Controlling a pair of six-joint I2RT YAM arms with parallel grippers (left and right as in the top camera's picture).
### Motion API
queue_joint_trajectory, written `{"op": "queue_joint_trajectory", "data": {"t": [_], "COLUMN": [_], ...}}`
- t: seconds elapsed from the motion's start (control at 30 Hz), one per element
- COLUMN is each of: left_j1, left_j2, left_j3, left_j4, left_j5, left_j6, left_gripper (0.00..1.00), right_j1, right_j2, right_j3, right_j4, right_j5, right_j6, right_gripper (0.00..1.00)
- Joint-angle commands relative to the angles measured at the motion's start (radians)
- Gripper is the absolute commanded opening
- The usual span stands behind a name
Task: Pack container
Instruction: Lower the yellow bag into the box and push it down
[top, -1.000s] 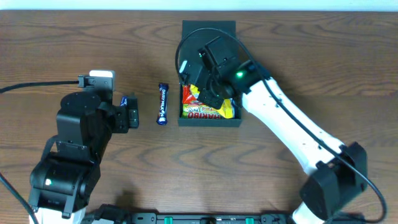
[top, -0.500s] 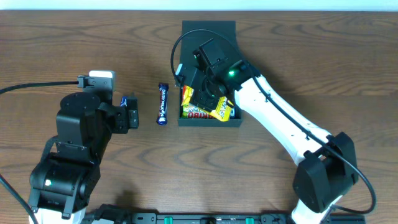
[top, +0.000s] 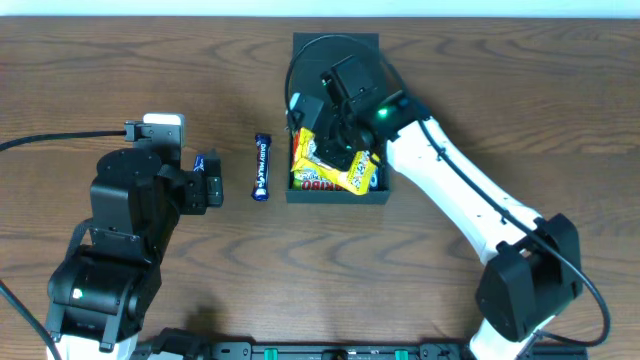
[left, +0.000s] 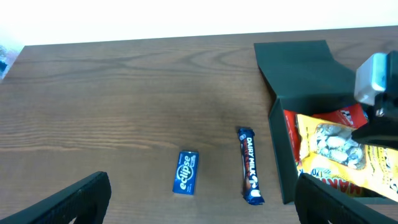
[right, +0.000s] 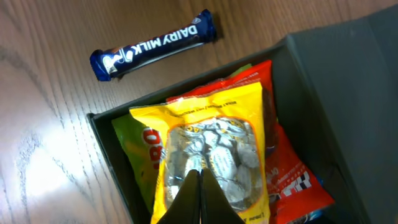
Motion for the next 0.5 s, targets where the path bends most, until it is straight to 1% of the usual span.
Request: {"op": "queue_joint_trajectory", "data": {"t": [0.0, 0.2, 0.47], "left_j1": [0.002, 0.002, 0.002], "left_j2": [-0.006, -0.006, -0.006], "left_j3": [0.014, 0.014, 0.014], "left_j4": [-0.001, -0.001, -0.001], "left_j5": [-0.008, 0.002, 0.002], "left_j6": [0.014, 0.014, 0.014], "left_gripper": [0.95, 0.95, 0.95], "right_j1": [-0.024, -0.033, -0.033], "right_j2": [0.031, 0.108, 0.238], "right_j3": [0.017, 0.017, 0.017], "right_j4": [0.003, 0.003, 0.003], "right_j5": [-0.05, -0.137, -0.171], "right_j6": [0.027, 0.026, 0.026], "right_gripper": [0.01, 0.01, 0.01]}}
